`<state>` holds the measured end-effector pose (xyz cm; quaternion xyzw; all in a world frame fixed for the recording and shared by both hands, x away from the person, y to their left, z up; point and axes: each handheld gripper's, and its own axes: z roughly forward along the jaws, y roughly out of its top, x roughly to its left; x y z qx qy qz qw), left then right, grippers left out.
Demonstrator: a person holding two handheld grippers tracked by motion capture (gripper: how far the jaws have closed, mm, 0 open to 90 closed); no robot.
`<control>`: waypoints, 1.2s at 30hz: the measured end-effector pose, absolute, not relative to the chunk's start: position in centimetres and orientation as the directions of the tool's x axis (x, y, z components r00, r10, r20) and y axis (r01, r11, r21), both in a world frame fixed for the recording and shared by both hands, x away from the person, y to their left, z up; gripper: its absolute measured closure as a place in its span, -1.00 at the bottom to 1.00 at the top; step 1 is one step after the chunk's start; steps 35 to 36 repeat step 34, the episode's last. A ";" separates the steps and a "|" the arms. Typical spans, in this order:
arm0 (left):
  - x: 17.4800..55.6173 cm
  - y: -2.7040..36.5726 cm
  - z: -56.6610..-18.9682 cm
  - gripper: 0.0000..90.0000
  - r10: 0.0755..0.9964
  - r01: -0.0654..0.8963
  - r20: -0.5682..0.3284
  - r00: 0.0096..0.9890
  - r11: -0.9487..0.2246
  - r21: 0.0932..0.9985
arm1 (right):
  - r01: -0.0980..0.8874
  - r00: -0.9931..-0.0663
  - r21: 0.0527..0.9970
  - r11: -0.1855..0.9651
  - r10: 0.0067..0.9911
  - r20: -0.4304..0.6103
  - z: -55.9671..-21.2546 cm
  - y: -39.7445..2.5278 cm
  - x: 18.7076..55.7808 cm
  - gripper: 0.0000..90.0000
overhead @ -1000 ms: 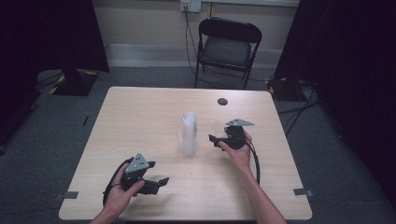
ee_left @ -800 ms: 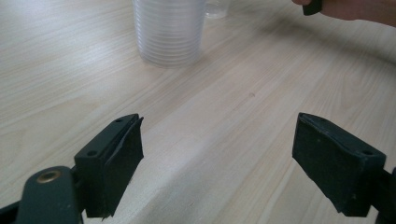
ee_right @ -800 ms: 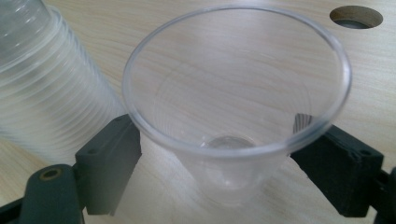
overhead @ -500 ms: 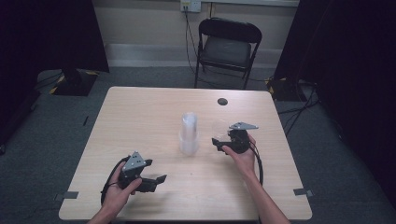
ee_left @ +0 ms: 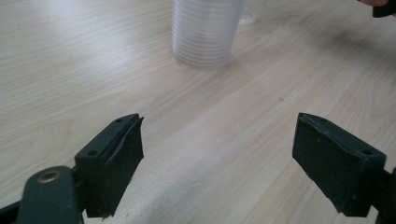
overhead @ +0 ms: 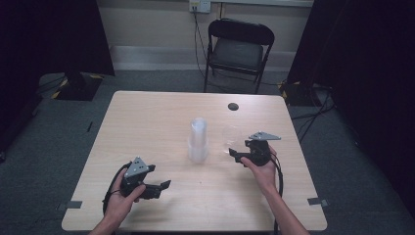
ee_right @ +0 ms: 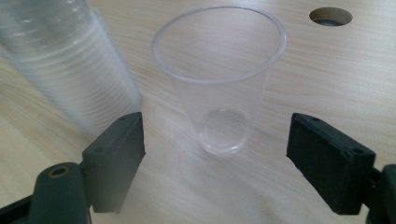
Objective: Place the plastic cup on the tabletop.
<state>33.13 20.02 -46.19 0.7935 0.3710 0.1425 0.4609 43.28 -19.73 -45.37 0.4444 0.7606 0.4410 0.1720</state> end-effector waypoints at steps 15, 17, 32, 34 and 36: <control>33.3 20.3 -46.3 -0.64 0.740 0.475 -0.121 0.662 -0.289 0.831 | 0.502 -0.571 0.831 0.239 0.813 0.112 -43.5 -21.2 38.0 -0.55; 33.3 20.3 -46.3 -0.64 0.739 0.475 -0.123 0.662 -0.287 0.831 | 0.504 -0.571 0.831 0.236 0.813 0.116 -43.5 -21.3 37.7 -0.55; 33.4 19.7 -46.8 -0.64 0.731 0.482 -0.113 0.673 -0.319 0.816 | 0.568 -0.534 0.791 0.227 0.833 0.145 -46.5 -23.4 35.7 -0.58; 33.4 19.7 -46.8 -0.64 0.728 0.482 -0.109 0.677 -0.326 0.814 | 0.579 -0.527 0.782 0.230 0.837 0.145 -46.9 -23.5 35.8 -0.59; 33.4 19.7 -46.8 -0.64 0.728 0.482 -0.109 0.677 -0.326 0.814 | 0.579 -0.527 0.782 0.230 0.837 0.145 -46.9 -23.5 35.8 -0.59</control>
